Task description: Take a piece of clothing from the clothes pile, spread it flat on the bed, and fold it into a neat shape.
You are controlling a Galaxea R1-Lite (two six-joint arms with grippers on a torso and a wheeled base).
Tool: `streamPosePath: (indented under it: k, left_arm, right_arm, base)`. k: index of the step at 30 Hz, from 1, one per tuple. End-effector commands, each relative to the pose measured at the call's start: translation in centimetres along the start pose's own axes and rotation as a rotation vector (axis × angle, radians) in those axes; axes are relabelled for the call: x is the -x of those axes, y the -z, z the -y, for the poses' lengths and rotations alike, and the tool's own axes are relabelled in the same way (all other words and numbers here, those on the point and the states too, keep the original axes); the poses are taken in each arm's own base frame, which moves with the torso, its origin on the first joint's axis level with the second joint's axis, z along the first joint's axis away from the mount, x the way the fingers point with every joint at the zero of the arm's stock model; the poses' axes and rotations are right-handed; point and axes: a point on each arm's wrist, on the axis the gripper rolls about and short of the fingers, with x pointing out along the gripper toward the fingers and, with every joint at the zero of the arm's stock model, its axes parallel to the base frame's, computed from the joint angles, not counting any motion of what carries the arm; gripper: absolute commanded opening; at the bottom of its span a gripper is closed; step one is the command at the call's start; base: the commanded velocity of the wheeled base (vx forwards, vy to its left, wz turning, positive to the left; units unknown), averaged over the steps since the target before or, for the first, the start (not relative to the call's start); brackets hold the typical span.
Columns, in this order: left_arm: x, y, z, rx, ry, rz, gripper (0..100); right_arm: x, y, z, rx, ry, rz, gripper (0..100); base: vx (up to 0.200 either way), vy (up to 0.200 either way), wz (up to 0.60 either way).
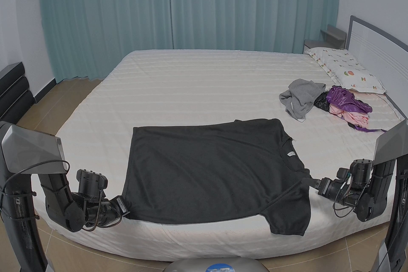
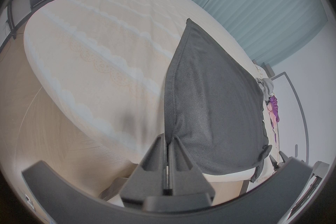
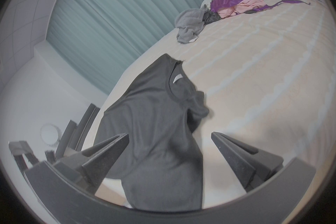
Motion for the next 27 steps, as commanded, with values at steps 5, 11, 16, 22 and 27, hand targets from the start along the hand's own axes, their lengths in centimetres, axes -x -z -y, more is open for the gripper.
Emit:
streamPosePath:
  k: [5,11,16,22,27]
  left_arm:
    - [0.0,0.0,0.0,0.002,0.000,0.000,0]
    - [0.0,0.0,0.0,0.001,0.000,0.000,0]
    - [0.0,0.0,0.0,0.001,0.001,0.001,0]
    - [0.0,0.0,0.0,0.001,0.000,0.000,0]
    - [0.0,0.0,0.0,0.000,0.001,0.000,0]
  right_arm:
    - [2.9,3.0,1.3,0.076,-0.034,-0.142,100]
    - [2.3,3.5,1.2,0.091,-0.045,-0.165,100]
    - [1.9,4.0,1.1,0.095,-0.052,-0.187,100]
    - [1.3,4.2,0.9,0.106,-0.061,-0.194,100]
    - [1.0,4.5,1.3,0.098,-0.052,-0.202,100]
  base:
    - [0.000,0.000,0.00]
    - [0.000,0.000,0.00]
    - [0.000,0.000,0.00]
    - [0.000,0.000,0.00]
    - [0.000,0.000,0.00]
